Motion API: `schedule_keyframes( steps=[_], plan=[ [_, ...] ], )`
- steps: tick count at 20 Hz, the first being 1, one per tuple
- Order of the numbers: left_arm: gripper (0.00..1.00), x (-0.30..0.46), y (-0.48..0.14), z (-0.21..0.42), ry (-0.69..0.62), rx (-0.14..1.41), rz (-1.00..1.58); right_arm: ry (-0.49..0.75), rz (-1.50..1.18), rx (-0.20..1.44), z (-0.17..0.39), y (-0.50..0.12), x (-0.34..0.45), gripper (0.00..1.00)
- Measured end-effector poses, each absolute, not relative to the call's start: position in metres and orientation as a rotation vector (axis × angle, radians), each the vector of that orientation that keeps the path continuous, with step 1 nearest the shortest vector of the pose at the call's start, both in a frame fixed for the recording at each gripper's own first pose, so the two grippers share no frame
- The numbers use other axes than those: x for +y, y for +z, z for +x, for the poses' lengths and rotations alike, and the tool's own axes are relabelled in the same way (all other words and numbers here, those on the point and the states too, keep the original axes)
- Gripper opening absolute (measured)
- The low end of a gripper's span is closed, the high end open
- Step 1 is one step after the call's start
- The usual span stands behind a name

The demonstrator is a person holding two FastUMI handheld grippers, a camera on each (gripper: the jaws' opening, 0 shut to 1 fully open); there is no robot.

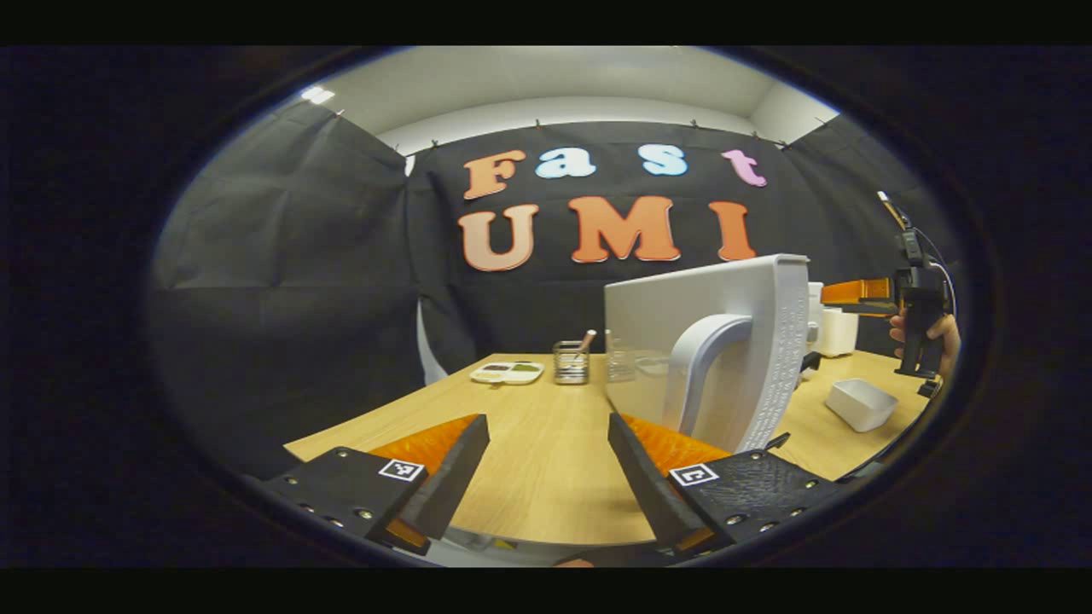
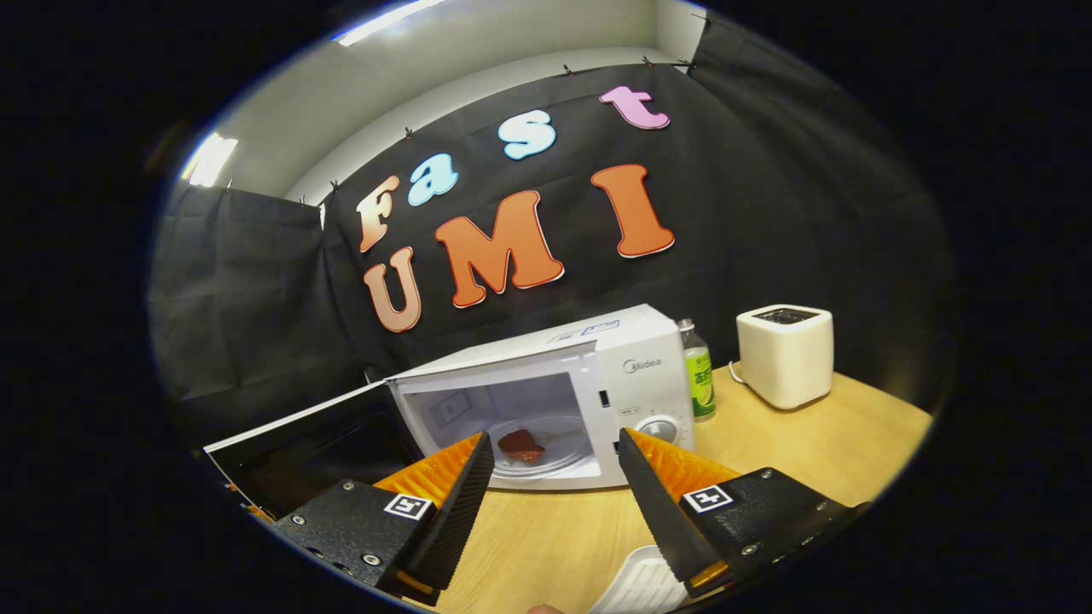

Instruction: Open the microwave oven with the left hand, put the food in, and close the microwave oven.

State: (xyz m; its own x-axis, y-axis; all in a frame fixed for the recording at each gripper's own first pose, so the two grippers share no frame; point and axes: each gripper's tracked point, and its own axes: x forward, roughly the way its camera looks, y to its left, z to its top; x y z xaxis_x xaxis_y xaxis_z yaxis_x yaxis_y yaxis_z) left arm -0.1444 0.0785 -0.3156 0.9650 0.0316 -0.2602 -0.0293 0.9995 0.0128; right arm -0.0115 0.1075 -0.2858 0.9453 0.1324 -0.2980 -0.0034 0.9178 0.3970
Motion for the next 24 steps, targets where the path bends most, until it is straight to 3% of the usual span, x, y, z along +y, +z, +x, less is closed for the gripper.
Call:
schedule_keyframes(
  steps=[8, 10, 12, 13, 14, 19, 24],
  plan=[
    [0.91, -0.020, -0.314, -0.100, -0.187, 0.246, -0.070, 0.064, 0.377, 0.314, -0.040, -0.266, 0.044, 0.93],
    [0.74, -0.045, -0.311, -0.088, -0.243, 0.232, -0.086, 0.040, 0.336, 0.300, -0.041, -0.265, 0.027, 0.93],
    [0.70, -0.066, -0.316, -0.074, -0.288, 0.238, -0.075, 0.028, 0.301, 0.306, -0.044, -0.269, 0.019, 0.93],
    [0.56, -0.078, -0.320, -0.069, -0.310, 0.246, -0.073, 0.032, 0.300, 0.316, -0.046, -0.272, 0.017, 0.93],
    [0.53, -0.090, -0.323, -0.063, -0.327, 0.251, -0.075, 0.035, 0.298, 0.321, -0.048, -0.274, 0.017, 0.93],
    [0.16, -0.132, -0.340, -0.032, -0.385, 0.261, -0.063, 0.035, 0.267, 0.331, -0.051, -0.279, 0.011, 0.93],
    [0.10, -0.158, -0.354, 0.002, -0.381, 0.290, -0.050, 0.039, 0.259, 0.326, -0.050, -0.278, 0.009, 0.93]
  ],
)
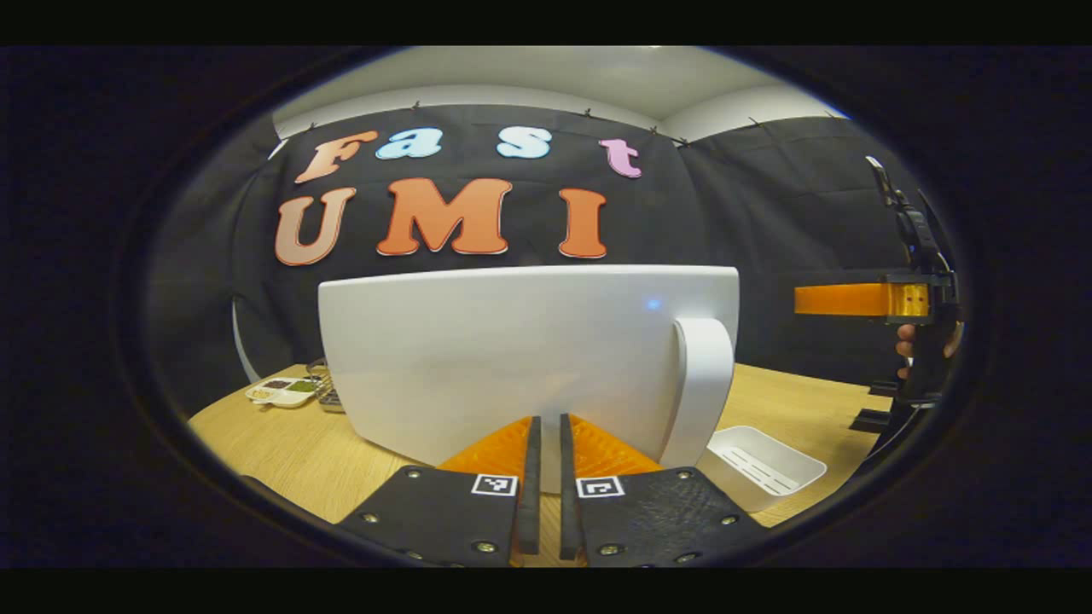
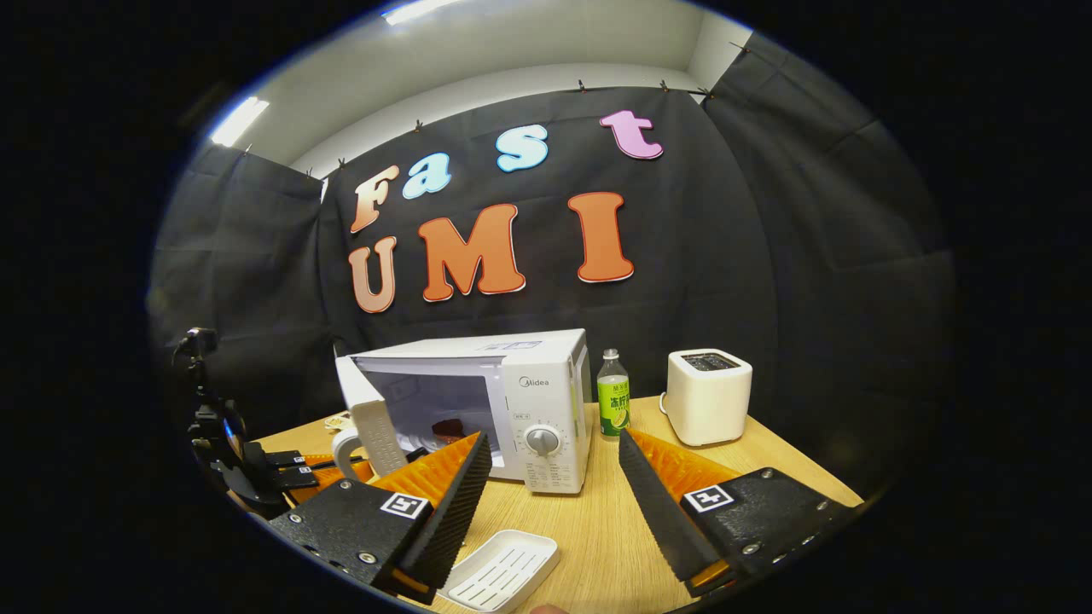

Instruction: Open the microwave oven with the left hand, put the food in, and close the microwave oven.

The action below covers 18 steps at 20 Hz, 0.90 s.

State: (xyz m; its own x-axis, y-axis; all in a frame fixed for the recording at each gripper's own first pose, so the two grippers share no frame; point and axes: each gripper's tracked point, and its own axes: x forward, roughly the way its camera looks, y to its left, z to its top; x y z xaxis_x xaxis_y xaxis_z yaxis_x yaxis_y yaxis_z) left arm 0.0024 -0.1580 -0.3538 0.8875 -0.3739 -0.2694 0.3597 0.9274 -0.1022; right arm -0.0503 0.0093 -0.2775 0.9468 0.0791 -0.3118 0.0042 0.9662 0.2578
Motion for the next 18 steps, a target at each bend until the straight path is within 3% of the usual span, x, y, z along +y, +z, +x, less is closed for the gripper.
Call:
schedule_keyframes(
  steps=[10, 18],
  plan=[
    [0.10, -0.200, -0.384, 0.087, -0.333, 0.337, -0.015, 0.051, 0.219, 0.341, -0.058, -0.283, 0.001, 0.94],
    [0.10, -0.208, -0.386, 0.105, -0.275, 0.319, 0.027, 0.025, 0.191, 0.349, -0.061, -0.290, -0.013, 0.94]
  ],
)
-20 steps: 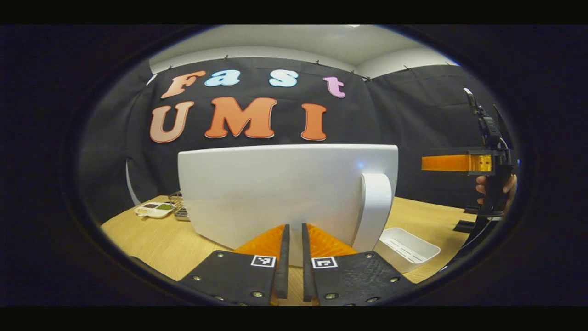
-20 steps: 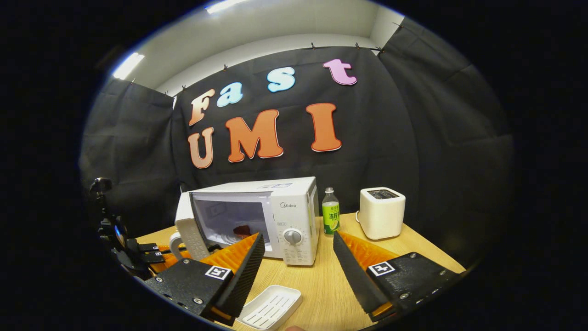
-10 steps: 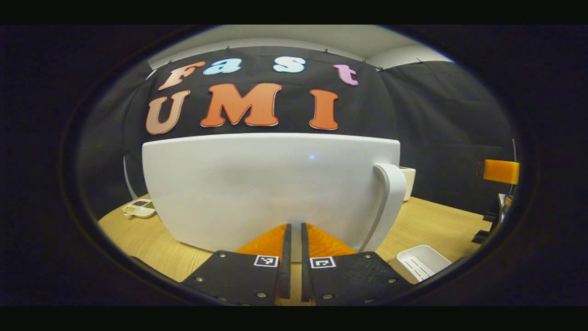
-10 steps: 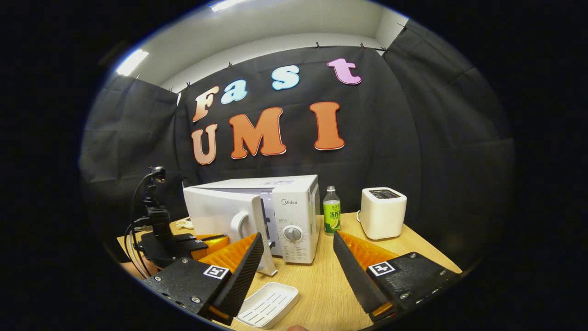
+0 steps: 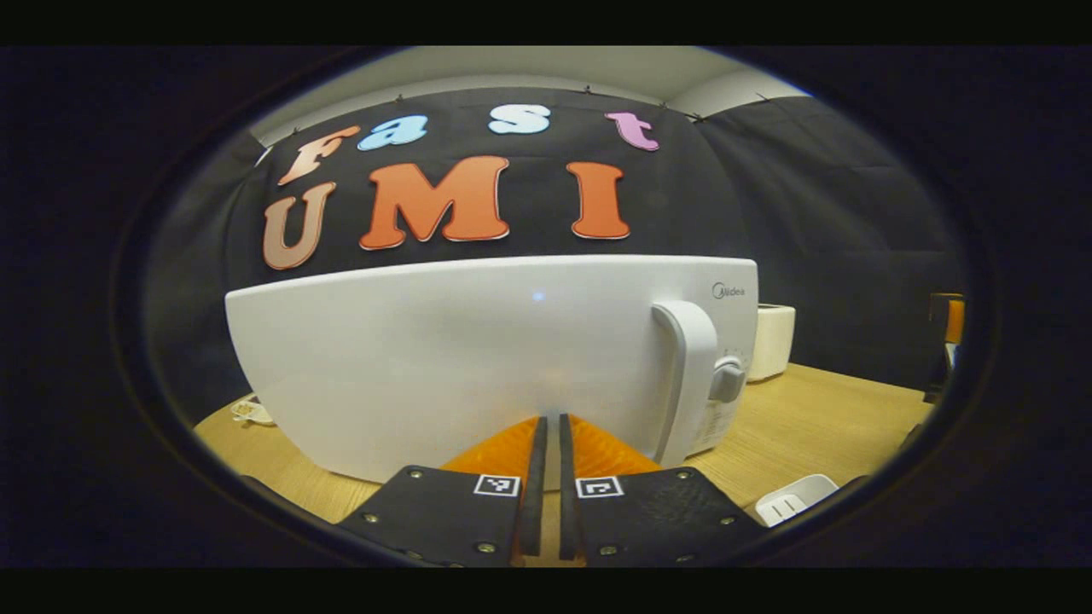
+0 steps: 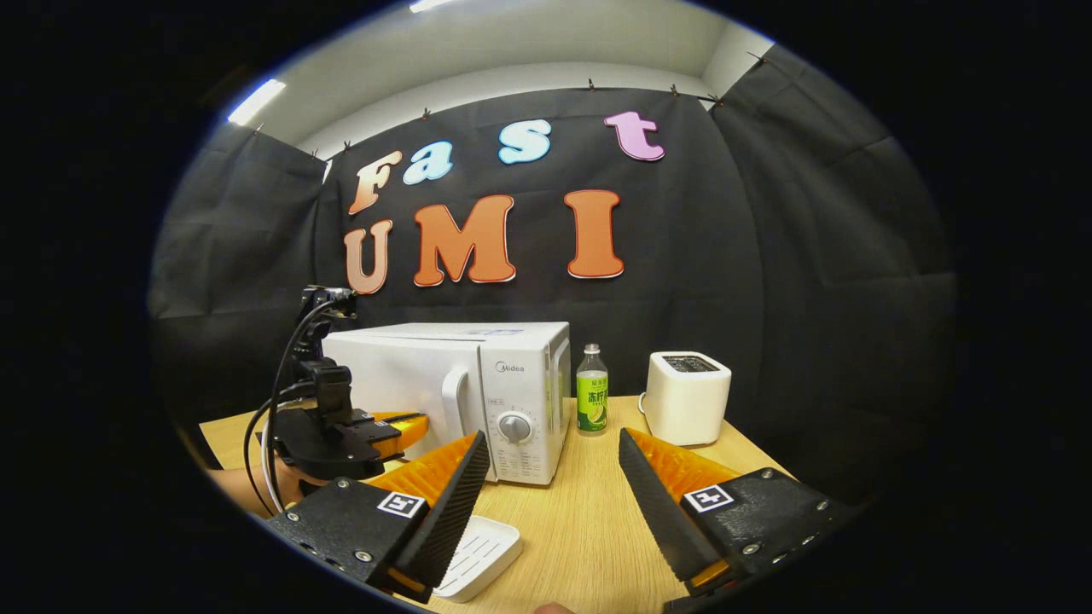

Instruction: Open the microwave oven with the left hand, put the food in, and close the microwave oven.

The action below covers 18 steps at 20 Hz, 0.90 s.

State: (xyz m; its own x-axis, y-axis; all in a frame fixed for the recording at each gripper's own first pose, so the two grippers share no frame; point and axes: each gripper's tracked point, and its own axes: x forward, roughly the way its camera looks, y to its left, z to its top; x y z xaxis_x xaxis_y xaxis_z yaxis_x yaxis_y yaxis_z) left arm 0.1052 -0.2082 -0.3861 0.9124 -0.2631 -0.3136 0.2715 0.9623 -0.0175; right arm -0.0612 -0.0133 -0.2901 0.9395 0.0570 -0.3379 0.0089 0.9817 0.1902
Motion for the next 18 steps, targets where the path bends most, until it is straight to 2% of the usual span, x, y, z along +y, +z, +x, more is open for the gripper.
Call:
schedule_keyframes(
  steps=[1, 3, 7, 8, 11, 12, 13, 18],
  plan=[
    [0.06, -0.210, -0.387, 0.110, -0.274, 0.318, 0.022, 0.024, 0.196, 0.352, -0.061, -0.291, -0.012, 0.94],
    [0.10, -0.210, -0.386, 0.110, -0.264, 0.326, 0.014, 0.024, 0.199, 0.351, -0.063, -0.288, -0.011, 0.94],
    [0.05, -0.209, -0.372, 0.105, -0.265, 0.319, 0.041, 0.022, 0.169, 0.336, -0.066, -0.274, -0.013, 0.94],
    [0.09, -0.209, -0.359, 0.102, -0.270, 0.296, 0.041, 0.020, 0.154, 0.325, -0.064, -0.267, -0.015, 0.95],
    [0.09, -0.194, -0.302, 0.088, -0.259, 0.240, 0.052, 0.011, 0.109, 0.290, -0.053, -0.240, -0.022, 0.95],
    [0.14, -0.184, -0.278, 0.085, -0.250, 0.217, 0.059, 0.007, 0.093, 0.279, -0.048, -0.231, -0.023, 0.95],
    [0.10, -0.173, -0.256, 0.082, -0.242, 0.194, 0.058, 0.007, 0.077, 0.268, -0.043, -0.221, -0.023, 0.95],
    [0.10, -0.106, -0.148, 0.055, -0.160, 0.101, 0.041, 0.025, 0.023, 0.213, -0.019, -0.169, -0.016, 0.95]
  ],
)
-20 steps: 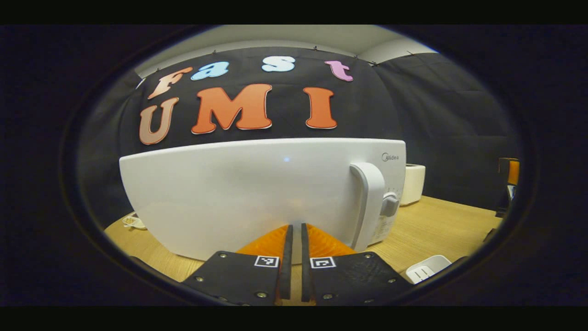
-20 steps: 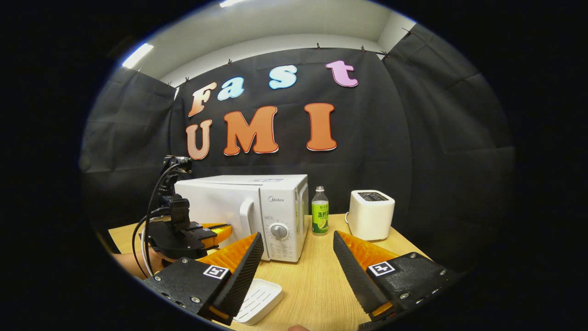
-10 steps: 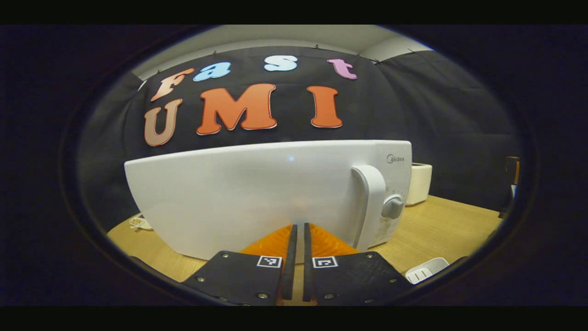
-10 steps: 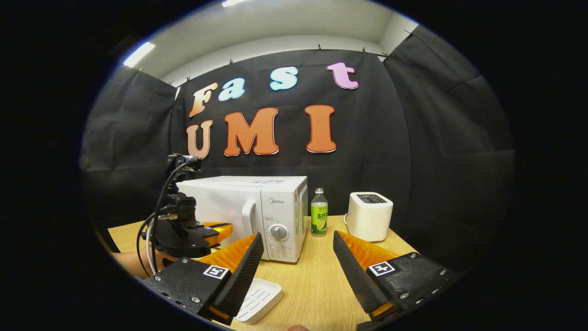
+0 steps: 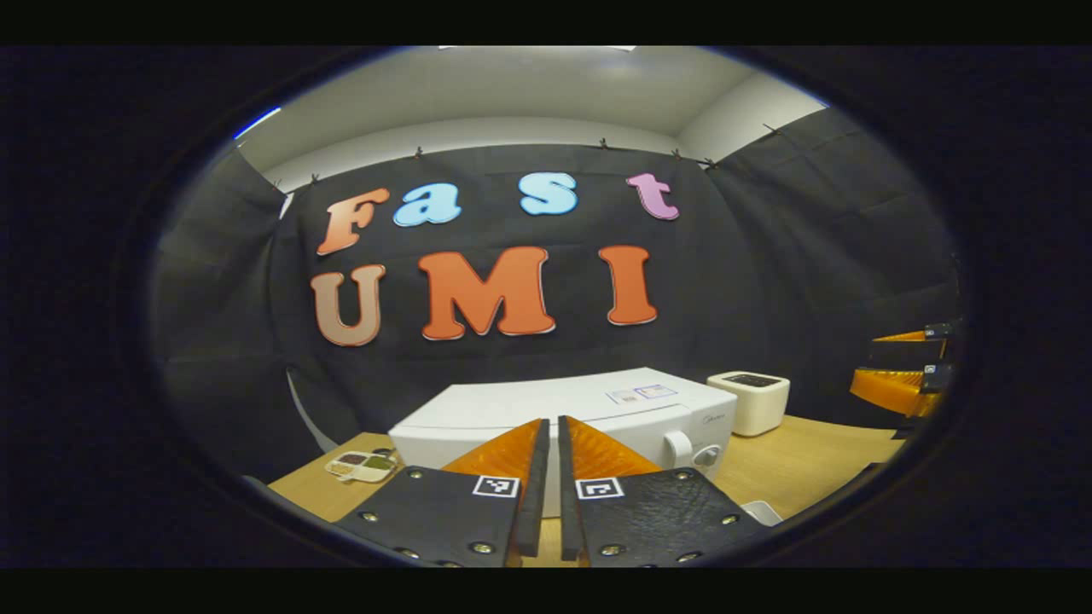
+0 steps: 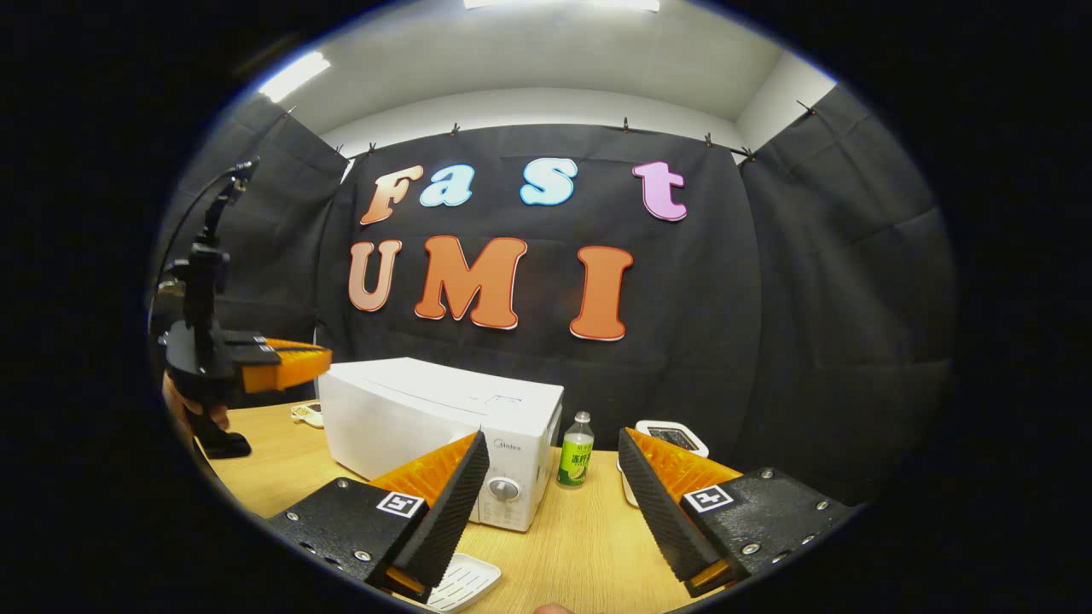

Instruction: Open the microwave oven with the left hand, put the food in, and close the microwave oven.

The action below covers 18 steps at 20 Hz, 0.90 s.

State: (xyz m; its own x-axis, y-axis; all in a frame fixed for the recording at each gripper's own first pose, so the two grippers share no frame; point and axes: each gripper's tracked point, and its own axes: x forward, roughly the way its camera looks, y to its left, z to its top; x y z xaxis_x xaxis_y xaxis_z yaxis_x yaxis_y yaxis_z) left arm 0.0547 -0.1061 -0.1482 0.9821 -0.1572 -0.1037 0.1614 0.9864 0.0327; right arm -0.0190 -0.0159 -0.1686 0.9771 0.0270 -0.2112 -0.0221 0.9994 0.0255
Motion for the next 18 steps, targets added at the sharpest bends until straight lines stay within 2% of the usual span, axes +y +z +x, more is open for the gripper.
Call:
schedule_keyframes(
  steps=[6, 8, 9, 10, 12, 14, 15, 17, 18],
  plan=[
    [0.30, -0.033, -0.077, 0.029, -0.024, 0.123, 0.050, 0.067, 0.075, 0.179, 0.013, -0.115, -0.005, 0.96],
    [0.41, -0.014, -0.059, 0.023, 0.003, 0.109, 0.036, 0.060, 0.092, 0.154, 0.022, -0.093, -0.009, 0.96],
    [0.54, -0.002, -0.051, 0.018, 0.024, 0.100, 0.035, 0.057, 0.093, 0.136, 0.024, -0.083, -0.011, 0.96],
    [0.61, 0.009, -0.046, 0.014, 0.043, 0.096, 0.035, 0.057, 0.088, 0.126, 0.027, -0.074, -0.013, 0.96],
    [0.72, 0.028, -0.038, 0.007, 0.082, 0.089, 0.036, 0.059, 0.081, 0.114, 0.030, -0.061, -0.013, 0.96],
    [0.74, 0.046, -0.028, -0.001, 0.125, 0.081, 0.035, 0.059, 0.072, 0.095, 0.032, -0.047, -0.011, 0.99],
    [0.84, 0.052, -0.022, -0.004, 0.136, 0.072, 0.036, 0.059, 0.074, 0.089, 0.034, -0.042, -0.009, 0.96],
    [0.94, 0.061, -0.013, -0.011, 0.155, 0.055, 0.036, 0.075, 0.079, 0.084, 0.034, -0.036, -0.003, 0.96],
    [0.91, 0.063, -0.010, -0.014, 0.158, 0.050, 0.035, 0.077, 0.077, 0.081, 0.034, -0.035, -0.001, 0.96]
  ],
)
